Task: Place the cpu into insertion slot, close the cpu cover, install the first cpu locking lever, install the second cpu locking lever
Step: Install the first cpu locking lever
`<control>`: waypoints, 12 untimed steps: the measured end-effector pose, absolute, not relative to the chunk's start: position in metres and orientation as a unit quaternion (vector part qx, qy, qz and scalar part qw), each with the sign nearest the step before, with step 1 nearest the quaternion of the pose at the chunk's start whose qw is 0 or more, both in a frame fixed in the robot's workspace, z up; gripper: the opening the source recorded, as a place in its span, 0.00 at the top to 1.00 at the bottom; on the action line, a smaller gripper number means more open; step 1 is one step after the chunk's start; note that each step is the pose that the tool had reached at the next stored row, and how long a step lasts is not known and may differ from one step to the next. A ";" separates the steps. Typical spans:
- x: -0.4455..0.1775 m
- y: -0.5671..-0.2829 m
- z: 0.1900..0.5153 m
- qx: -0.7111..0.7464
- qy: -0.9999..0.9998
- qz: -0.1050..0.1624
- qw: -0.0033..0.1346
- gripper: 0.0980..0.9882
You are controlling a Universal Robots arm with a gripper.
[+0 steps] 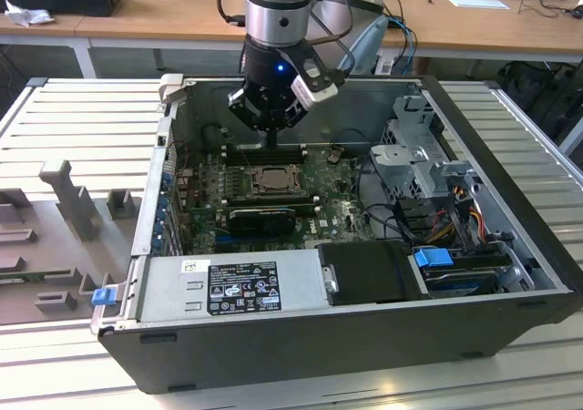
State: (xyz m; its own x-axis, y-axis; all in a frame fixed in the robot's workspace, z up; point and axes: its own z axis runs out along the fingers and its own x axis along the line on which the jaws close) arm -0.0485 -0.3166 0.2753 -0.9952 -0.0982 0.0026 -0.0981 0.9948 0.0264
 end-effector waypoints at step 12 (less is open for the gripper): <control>-0.094 -0.316 0.267 0.045 -0.999 -0.026 -0.002 0.99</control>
